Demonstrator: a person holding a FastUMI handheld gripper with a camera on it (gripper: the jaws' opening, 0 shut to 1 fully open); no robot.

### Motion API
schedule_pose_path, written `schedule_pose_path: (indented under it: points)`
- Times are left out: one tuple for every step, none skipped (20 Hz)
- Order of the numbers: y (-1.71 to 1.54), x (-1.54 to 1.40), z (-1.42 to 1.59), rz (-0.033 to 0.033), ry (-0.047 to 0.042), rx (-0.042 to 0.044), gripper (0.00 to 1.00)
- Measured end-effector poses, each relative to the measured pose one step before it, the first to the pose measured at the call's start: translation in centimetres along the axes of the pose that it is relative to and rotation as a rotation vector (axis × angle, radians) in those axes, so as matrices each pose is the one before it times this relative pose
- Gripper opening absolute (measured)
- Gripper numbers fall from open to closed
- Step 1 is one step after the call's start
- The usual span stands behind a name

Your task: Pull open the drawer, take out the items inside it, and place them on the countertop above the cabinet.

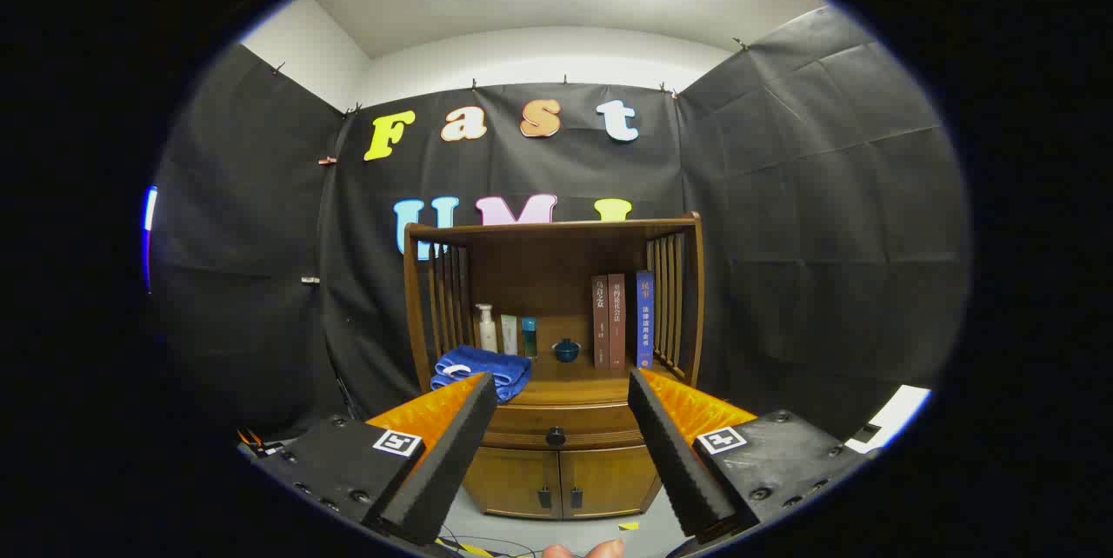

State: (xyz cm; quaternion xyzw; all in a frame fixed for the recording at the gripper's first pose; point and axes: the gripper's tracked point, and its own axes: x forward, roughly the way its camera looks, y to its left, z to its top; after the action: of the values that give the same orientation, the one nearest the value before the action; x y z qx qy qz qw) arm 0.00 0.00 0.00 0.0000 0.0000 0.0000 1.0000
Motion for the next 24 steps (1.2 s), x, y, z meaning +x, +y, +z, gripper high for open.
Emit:
schedule_pose_path:
  points:
    - [-0.129, -0.049, 0.037, 0.00076, -0.00200, -0.00286, 0.99]
    - [-0.079, -0.119, 0.034, -0.00013, -0.00340, 0.00128, 0.99]
    - [0.050, 0.065, -0.042, 0.00263, -0.00185, 0.00198, 0.99]
    - [0.172, 0.062, -0.099, 0.00332, -0.00124, 0.00086, 0.99]
    - [0.223, 0.134, -0.094, 0.00519, 0.00360, -0.00167, 0.99]
    - [0.264, 0.160, -0.083, 0.00520, 0.00331, -0.00252, 0.99]
    - [0.179, -0.015, -0.109, 0.00484, 0.00299, -0.00331, 0.99]
    - [-0.011, 0.005, -0.034, -0.00168, 0.00168, -0.00413, 0.99]
    - [-0.076, 0.039, 0.050, -0.00287, -0.00136, -0.00174, 0.99]
    - [-0.187, -0.166, -0.166, -0.00480, -0.00060, 0.00079, 0.99]
    - [0.038, 0.031, 0.041, -0.00011, -0.00158, 0.00172, 0.99]
    - [0.160, 0.099, -0.033, -0.00337, 0.00574, 0.00130, 0.99]
    - [0.091, 0.046, -0.073, -0.00105, 0.00352, 0.00040, 0.99]
    - [0.090, -0.049, 0.071, -0.00147, -0.00287, 0.00240, 0.99]
    - [0.060, -0.109, 0.137, 0.00097, -0.00781, 0.00052, 0.99]
    - [0.216, -0.253, -0.160, 0.00312, -0.00295, -0.00637, 0.99]
    - [0.276, -0.008, -0.186, 0.00464, 0.00112, -0.01377, 0.99]
    - [0.209, 0.245, -0.129, 0.00361, 0.00534, -0.01538, 0.99]
    - [0.053, 0.096, -0.128, 0.00217, 0.00393, -0.01222, 0.99]
    - [0.054, 0.025, -0.050, 0.00171, -0.00136, -0.00409, 0.99]
    - [0.036, 0.151, -0.043, 0.00086, -0.00362, 0.00363, 0.99]
    - [0.029, 0.243, -0.075, -0.00256, -0.00042, 0.00385, 0.99]
    - [-0.052, 0.519, -0.245, -0.00499, 0.00040, 0.00708, 0.99]
    - [-0.156, 0.552, -0.602, -0.00595, 0.00170, 0.00544, 0.99]
